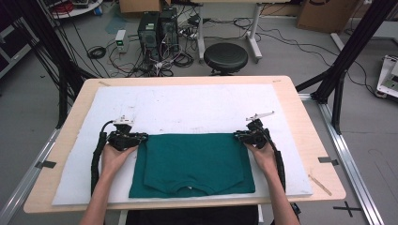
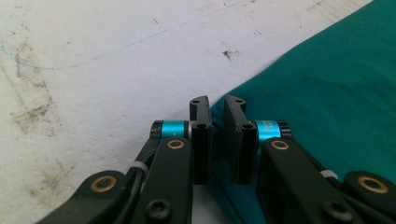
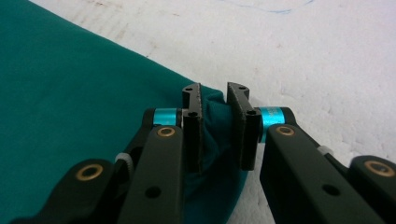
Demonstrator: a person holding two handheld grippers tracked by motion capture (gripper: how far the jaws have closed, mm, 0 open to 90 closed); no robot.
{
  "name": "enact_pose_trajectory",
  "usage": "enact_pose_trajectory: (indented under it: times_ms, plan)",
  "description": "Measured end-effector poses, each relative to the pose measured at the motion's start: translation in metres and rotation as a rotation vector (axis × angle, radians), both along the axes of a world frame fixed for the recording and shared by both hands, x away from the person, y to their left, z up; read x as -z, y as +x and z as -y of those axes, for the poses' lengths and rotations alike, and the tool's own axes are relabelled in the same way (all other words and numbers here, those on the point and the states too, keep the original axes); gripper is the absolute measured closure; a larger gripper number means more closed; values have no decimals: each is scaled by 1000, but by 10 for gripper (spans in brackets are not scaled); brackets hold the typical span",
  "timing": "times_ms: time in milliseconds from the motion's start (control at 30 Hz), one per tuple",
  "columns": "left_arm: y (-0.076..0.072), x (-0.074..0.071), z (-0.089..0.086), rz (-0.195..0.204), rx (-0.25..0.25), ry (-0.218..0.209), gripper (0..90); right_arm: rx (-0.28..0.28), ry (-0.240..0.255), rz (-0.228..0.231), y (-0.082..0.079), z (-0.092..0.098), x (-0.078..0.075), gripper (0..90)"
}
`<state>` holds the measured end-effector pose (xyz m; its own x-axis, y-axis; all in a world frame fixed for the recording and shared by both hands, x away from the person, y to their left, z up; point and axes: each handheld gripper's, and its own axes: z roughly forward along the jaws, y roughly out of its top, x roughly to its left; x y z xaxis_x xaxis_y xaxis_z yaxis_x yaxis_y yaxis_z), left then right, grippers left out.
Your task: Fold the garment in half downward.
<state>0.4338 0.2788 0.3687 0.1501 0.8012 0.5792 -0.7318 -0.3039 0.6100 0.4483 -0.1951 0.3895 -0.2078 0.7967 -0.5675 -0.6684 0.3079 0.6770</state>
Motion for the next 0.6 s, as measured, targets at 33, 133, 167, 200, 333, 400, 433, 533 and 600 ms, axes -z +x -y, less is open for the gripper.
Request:
enact_pose_trajectory:
  times_ms: [33,133,167,200,333,400,433,533,600]
  plan:
    - [0,0,1,3,-4,-4,818,8,4,14,0,-1,-1,798]
    - [0,-3,3,20,-10,-24,826,17,31,29,-1,-2,-4,806]
    - [1,-3,3,25,-3,-36,827,22,40,31,-2,-3,-5,806]
    - [2,-5,4,28,4,-46,827,25,52,35,-2,-4,-7,806]
    - [4,-12,4,40,27,-86,829,47,88,47,-2,-9,-18,806]
    - [4,-18,7,46,11,-100,829,47,110,49,-2,-11,-25,806]
    - [3,-20,9,49,-1,-104,829,53,115,57,-2,-11,-28,806]
    - [3,-29,13,64,-22,-115,829,56,140,65,-1,-13,-35,806]
    - [3,-34,13,57,-11,-122,829,60,150,68,-1,-13,-40,806]
